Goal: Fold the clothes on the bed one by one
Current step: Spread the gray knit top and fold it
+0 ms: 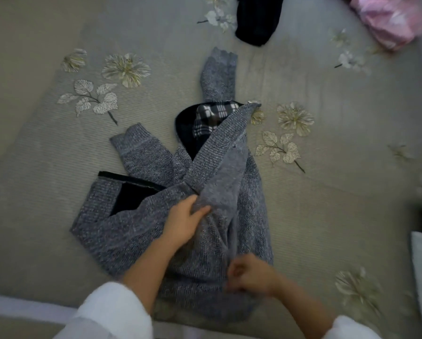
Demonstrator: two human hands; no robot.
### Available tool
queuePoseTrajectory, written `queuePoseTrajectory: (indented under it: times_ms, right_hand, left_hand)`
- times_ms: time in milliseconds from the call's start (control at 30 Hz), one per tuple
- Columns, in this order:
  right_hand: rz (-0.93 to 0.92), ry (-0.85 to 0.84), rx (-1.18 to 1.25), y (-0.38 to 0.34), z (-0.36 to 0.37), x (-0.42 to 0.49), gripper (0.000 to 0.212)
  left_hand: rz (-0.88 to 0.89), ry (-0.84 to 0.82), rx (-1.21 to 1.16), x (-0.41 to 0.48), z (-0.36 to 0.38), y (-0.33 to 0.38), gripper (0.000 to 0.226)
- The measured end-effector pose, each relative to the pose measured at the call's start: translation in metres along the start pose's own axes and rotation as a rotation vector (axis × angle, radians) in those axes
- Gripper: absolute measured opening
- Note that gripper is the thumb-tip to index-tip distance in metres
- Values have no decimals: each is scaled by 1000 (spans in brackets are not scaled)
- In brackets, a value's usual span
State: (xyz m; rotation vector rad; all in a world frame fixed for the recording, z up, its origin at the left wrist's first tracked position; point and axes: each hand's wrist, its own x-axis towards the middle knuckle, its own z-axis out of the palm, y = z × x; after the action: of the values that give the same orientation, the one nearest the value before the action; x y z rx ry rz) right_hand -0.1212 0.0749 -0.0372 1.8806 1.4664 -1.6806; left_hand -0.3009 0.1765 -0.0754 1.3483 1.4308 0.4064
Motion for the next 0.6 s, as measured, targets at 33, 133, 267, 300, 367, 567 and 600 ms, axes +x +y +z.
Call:
queuePoseTrajectory:
  times_ms: [33, 133, 267, 300, 367, 567, 600]
  right_hand:
    - [30, 76, 129, 1, -9, 1, 16]
    - [104, 461, 399, 6, -36, 8, 20]
    - [159, 650, 361, 2, -54, 29, 8]
    - [199, 650, 365, -1, -53, 35, 26]
    - [223, 633, 415, -9, -46, 46, 68]
    - [245, 371, 1076, -51, -23, 71, 55]
    - [230, 390, 1083, -62, -33, 72, 41]
  left_hand:
    - [-29, 20, -199, -8, -16, -2, 14]
    - [-174, 130, -722, -39, -58, -27, 36]
    - [-434, 392, -1123, -76, -89, -74, 29]
    - [-506, 474, -1128, -83, -92, -81, 26]
    - [-600, 595, -1117, -91, -92, -91, 22]
    - [-696, 574, -1108, -82, -103, -78, 22]
    - [-666, 554, -1121, -79, -108, -70, 22]
